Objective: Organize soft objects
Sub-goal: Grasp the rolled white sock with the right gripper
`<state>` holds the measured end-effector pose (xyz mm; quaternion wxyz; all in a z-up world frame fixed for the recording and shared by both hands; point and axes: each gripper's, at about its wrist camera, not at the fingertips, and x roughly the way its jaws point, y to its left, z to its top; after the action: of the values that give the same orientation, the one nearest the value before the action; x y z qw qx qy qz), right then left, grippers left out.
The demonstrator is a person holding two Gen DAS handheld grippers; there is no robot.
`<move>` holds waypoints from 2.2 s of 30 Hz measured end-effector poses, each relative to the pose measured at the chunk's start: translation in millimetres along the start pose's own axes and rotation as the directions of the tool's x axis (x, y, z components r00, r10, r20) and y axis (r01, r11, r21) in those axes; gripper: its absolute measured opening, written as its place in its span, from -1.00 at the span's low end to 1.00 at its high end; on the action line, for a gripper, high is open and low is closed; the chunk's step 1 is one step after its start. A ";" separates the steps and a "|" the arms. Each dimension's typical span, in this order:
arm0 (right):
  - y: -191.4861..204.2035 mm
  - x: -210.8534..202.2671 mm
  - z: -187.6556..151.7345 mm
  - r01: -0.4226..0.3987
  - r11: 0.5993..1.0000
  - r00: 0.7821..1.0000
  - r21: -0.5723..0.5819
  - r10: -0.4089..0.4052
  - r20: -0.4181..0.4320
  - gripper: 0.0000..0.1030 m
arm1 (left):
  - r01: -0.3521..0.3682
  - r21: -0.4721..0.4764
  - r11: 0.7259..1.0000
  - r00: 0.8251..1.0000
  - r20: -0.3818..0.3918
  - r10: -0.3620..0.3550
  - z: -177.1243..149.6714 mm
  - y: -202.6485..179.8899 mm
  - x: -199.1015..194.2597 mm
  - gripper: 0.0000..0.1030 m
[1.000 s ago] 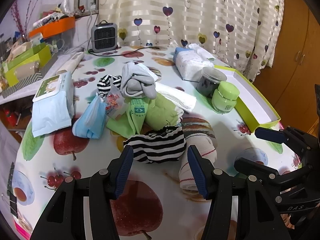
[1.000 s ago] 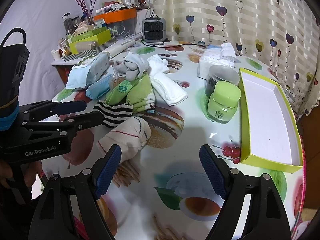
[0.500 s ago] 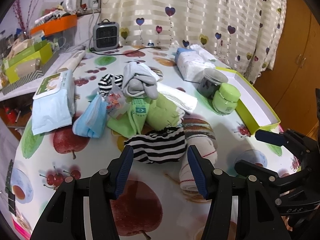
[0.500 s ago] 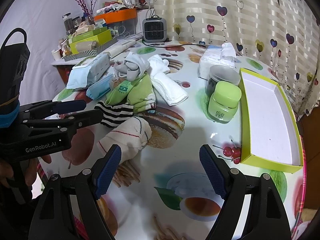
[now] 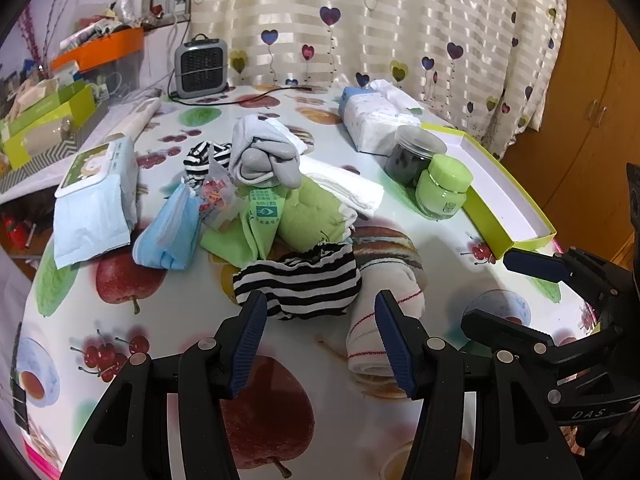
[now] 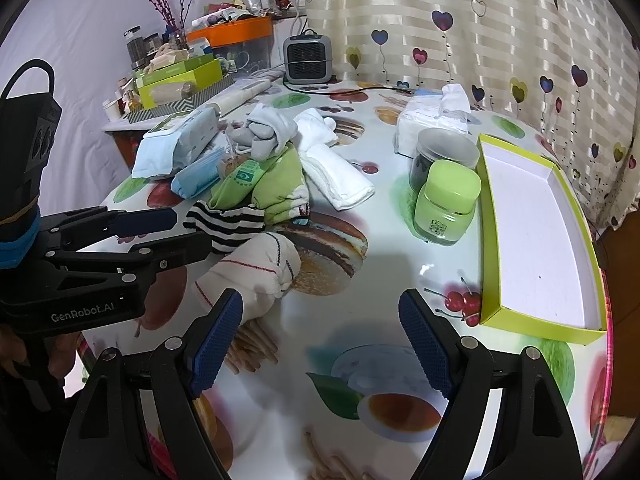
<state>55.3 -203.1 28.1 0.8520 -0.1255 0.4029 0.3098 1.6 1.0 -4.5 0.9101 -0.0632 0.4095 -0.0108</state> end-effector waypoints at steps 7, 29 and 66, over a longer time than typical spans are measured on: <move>-1.1 0.3 -0.3 0.000 1.000 1.000 0.000 0.000 -0.001 0.57 | 0.006 0.008 1.000 1.000 0.003 -0.006 -0.7 -4.2 0.3 0.08; -18.2 6.0 -1.2 0.012 1.000 1.000 0.027 -0.012 -0.008 0.57 | 0.091 0.045 0.995 0.995 -0.048 -0.089 5.9 -21.7 20.0 0.08; -20.5 3.0 1.7 0.009 0.999 1.000 0.034 -0.009 -0.012 0.57 | 0.180 0.062 0.982 0.983 0.011 -0.182 4.2 -15.9 -7.0 -0.10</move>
<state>70.6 -216.9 26.2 0.8529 -0.1146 0.4127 0.2985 0.7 -13.9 5.4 0.9102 -0.0725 0.3939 -0.1054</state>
